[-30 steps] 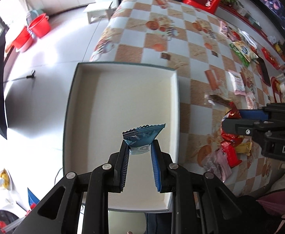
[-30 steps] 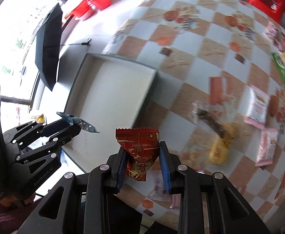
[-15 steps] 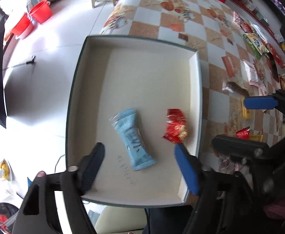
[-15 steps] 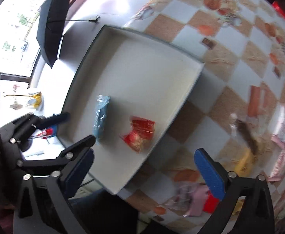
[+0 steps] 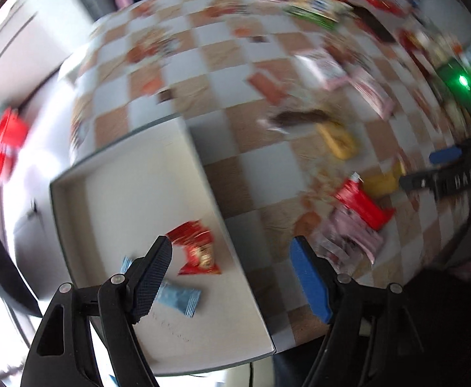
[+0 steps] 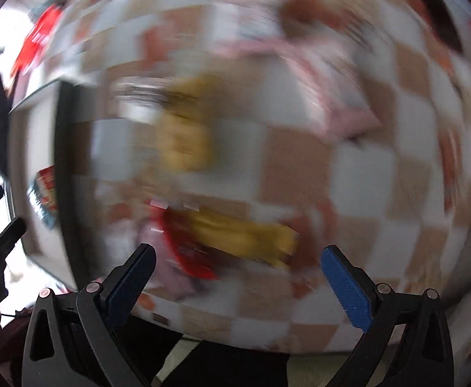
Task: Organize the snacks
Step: 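Move both tools back over the snacks on the table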
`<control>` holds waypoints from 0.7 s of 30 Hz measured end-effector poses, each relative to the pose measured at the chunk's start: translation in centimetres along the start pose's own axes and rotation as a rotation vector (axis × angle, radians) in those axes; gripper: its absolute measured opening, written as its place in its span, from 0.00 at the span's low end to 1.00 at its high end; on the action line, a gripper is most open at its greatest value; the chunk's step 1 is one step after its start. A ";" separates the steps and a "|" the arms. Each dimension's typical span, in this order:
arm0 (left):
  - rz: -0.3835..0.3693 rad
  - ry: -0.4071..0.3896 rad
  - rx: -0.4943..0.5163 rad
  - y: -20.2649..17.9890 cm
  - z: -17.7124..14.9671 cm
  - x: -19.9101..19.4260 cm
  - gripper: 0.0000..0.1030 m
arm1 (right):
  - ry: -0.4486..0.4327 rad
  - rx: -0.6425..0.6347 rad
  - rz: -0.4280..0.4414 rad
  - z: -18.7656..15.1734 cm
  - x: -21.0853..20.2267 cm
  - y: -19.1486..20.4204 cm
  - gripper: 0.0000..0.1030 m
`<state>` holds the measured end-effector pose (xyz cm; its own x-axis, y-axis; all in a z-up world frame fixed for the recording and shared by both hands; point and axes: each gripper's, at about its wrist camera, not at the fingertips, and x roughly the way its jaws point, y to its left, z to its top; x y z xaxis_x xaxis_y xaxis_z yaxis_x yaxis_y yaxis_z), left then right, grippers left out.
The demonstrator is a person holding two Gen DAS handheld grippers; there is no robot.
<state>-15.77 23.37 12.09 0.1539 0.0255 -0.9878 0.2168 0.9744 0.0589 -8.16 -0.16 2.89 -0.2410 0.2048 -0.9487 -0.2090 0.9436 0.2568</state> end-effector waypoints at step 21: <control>-0.121 0.339 0.192 -10.5 -0.8 8.8 0.79 | 0.152 0.097 -0.099 -8.2 9.1 -3.7 1.00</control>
<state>-17.43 13.52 2.62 -0.2035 0.0165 -0.9789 0.3951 0.9162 -0.0667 -17.39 -3.97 -5.22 -0.3655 0.0748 -0.9278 -0.1486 0.9793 0.1374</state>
